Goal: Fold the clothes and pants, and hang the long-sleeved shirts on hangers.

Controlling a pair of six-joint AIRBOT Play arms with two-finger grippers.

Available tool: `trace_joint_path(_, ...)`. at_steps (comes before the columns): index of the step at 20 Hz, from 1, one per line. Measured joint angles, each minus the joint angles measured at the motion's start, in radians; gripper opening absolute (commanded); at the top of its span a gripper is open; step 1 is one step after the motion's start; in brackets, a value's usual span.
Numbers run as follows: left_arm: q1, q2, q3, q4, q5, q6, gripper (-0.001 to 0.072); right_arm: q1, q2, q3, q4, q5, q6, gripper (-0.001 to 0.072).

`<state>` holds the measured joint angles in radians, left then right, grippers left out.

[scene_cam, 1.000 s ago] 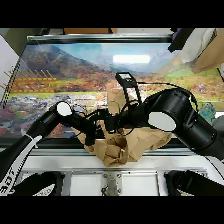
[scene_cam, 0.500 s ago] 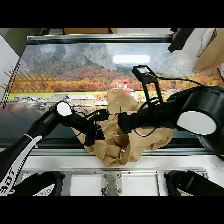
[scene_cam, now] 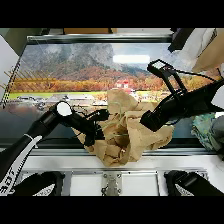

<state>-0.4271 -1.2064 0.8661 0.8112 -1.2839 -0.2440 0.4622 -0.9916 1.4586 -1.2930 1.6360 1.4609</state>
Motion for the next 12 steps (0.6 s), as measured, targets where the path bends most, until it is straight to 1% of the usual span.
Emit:
trace_joint_path(2,0.000,0.000,0.000,0.000,0.000,0.000,0.0014,-0.015,0.000,-0.001,0.012,-0.001,-0.068,0.0663)
trace_joint_path(4,0.000,0.000,0.000,0.000,0.000,0.000,0.0013,-0.045,0.005,-0.006,0.029,-0.007,-0.192,0.0663)
trace_joint_path(6,0.000,0.000,0.000,0.000,0.000,0.000,0.0014,-0.116,0.019,-0.029,0.069,-0.008,-0.322,0.0663)
trace_joint_path(9,0.000,0.000,0.000,0.000,0.000,0.000,0.0013,-0.319,0.071,-0.139,0.229,-0.005,-0.554,0.0662)
trace_joint_path(12,0.000,0.000,0.000,0.000,0.001,0.000,0.0014,-0.594,0.113,-0.318,0.465,0.032,-0.774,0.0662)
